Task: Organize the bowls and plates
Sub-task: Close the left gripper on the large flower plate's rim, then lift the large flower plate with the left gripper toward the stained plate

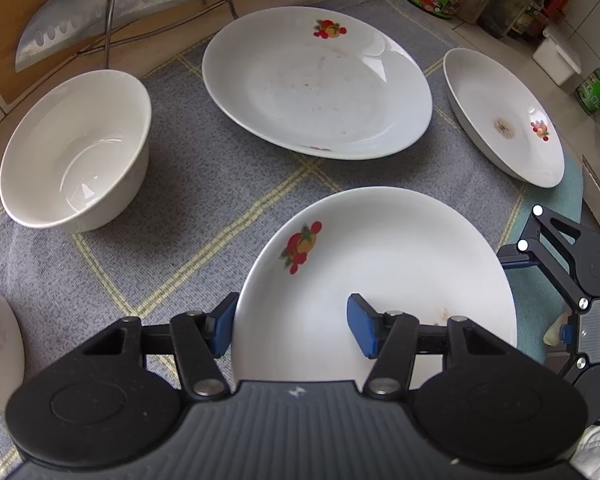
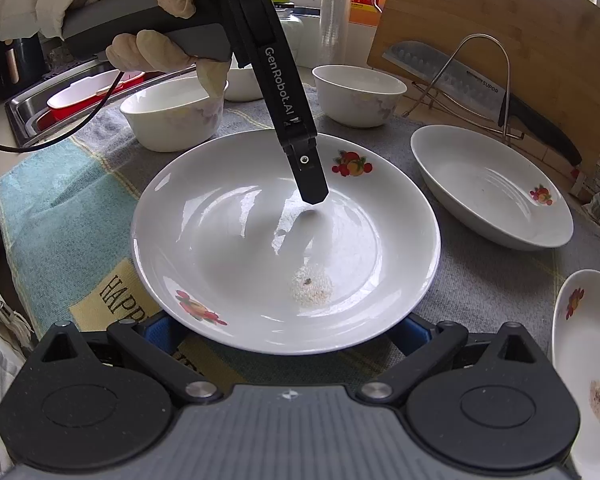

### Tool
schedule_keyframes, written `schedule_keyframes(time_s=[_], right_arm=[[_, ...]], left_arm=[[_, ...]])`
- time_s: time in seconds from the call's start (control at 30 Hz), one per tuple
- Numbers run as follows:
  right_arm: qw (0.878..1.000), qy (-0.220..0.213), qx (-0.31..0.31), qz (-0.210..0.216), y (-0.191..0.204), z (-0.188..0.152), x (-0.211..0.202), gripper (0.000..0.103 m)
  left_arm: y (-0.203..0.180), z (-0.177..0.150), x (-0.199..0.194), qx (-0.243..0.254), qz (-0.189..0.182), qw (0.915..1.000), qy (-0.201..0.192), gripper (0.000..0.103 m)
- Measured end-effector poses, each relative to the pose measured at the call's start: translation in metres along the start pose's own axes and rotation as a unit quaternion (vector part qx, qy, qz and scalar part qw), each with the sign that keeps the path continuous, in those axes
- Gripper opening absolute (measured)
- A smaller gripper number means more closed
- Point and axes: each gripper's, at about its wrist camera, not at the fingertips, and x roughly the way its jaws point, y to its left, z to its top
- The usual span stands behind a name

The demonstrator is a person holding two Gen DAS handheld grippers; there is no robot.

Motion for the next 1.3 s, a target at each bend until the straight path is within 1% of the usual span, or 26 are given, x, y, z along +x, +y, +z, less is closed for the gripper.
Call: schedule_keyframes(time_s=[0.63,0.97,1.3], right_arm=[[1.000,-0.005,-0.008,0.010,-0.006,0.005,-0.009,0.103],[1.000,-0.010,-0.010,0.013,-0.018,0.006,-0.023,0.103],[1.000,-0.011,-0.011,0.016,-0.033,-0.002,-0.038,0.103]], left_arm=[[-0.006,0.000,-0.018,-0.005,0.010,0.9998,-0.014,0.056],[-0.022,0.014,-0.025,-0.001,0.020,0.9995,-0.025,0.056],[-0.035,0.022,-0.023,0.001,0.023,0.9994,-0.027,0.056]])
